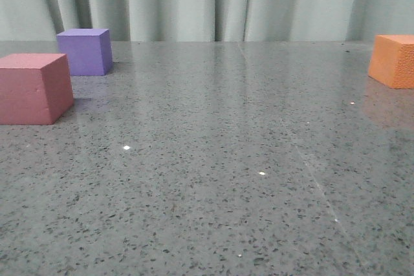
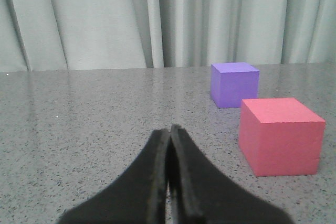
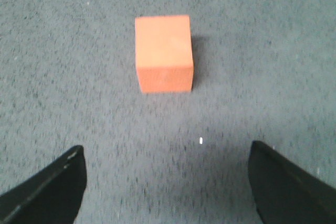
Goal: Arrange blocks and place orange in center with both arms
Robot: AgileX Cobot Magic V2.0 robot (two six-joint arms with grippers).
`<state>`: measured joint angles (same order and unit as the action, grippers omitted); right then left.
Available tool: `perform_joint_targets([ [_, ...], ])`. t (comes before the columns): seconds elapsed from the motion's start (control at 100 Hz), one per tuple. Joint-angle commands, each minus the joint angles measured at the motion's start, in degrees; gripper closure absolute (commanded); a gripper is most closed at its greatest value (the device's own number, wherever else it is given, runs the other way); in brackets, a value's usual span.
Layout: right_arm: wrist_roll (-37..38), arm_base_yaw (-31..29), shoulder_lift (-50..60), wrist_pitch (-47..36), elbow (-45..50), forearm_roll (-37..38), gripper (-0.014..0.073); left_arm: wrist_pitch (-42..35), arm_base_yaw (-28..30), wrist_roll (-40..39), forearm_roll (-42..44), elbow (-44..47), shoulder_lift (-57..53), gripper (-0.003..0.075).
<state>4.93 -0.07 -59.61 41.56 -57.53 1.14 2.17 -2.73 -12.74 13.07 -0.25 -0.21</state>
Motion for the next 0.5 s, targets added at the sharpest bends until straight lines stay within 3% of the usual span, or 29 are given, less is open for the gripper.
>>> perform_joint_targets([
  [0.0, -1.75, -0.31, -4.86, -1.56, -7.76, -0.05, -0.0029, -4.46, 0.02, -0.11, -0.07, 3.17, -1.72, 0.0739],
  [0.27, -3.91, -0.31, -18.84, 0.98, -22.45, -0.12, -0.0029, -4.46, 0.02, -0.11, -0.07, 3.17, -1.72, 0.0739],
  [0.49, -4.36, -0.26, -27.64, 2.96, -27.59, -0.12, -0.0029, -4.46, 0.02, -0.11, -0.07, 3.17, -1.72, 0.0739],
])
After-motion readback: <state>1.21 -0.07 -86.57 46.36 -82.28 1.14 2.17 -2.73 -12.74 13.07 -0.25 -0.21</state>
